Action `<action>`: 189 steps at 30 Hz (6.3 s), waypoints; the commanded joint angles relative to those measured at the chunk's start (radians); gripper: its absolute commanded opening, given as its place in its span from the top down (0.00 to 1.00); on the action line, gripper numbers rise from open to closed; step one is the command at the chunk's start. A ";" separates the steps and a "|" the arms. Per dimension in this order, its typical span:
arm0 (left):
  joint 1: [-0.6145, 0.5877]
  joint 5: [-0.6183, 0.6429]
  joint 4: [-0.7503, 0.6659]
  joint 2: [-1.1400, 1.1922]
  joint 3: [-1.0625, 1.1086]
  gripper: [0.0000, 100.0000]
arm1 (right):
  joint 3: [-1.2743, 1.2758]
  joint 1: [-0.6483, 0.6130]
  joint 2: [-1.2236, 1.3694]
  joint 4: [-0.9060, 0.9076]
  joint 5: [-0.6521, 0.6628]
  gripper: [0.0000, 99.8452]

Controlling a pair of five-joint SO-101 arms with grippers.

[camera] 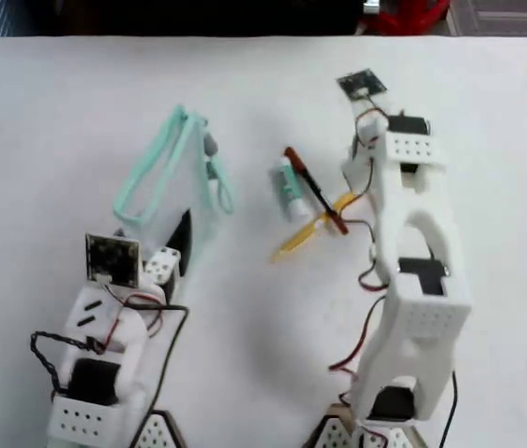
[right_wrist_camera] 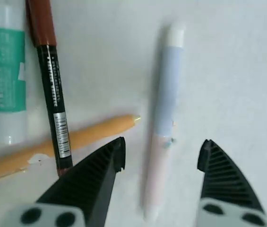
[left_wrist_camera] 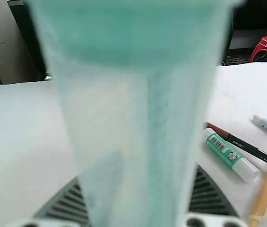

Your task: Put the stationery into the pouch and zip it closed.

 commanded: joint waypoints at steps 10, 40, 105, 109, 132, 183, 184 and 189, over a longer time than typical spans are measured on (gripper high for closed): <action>-0.004 0.002 -0.014 -0.013 -0.006 0.82 | -0.199 0.033 0.104 0.035 0.021 0.82; -0.004 0.002 -0.012 -0.013 -0.006 0.82 | -0.219 0.053 0.240 -0.041 0.026 0.89; 0.012 0.002 -0.012 -0.012 -0.006 0.82 | 0.224 -0.855 -0.980 -0.662 -0.483 0.98; 0.012 0.002 -0.011 -0.012 -0.006 0.82 | 0.267 -0.852 -0.960 -0.700 -0.483 0.98; 0.012 0.002 -0.011 -0.012 -0.006 0.82 | 0.733 -0.797 -1.253 -0.705 -0.482 0.98; -0.039 0.008 0.100 -0.013 -0.081 0.75 | 1.097 -0.417 -1.440 -0.590 -0.258 0.84; -0.039 0.009 0.109 -0.013 -0.083 0.75 | 1.111 -0.395 -1.420 -0.613 -0.227 0.84; -0.031 0.006 0.109 -0.013 -0.077 0.75 | 1.115 -0.306 -1.191 -0.756 -0.140 0.88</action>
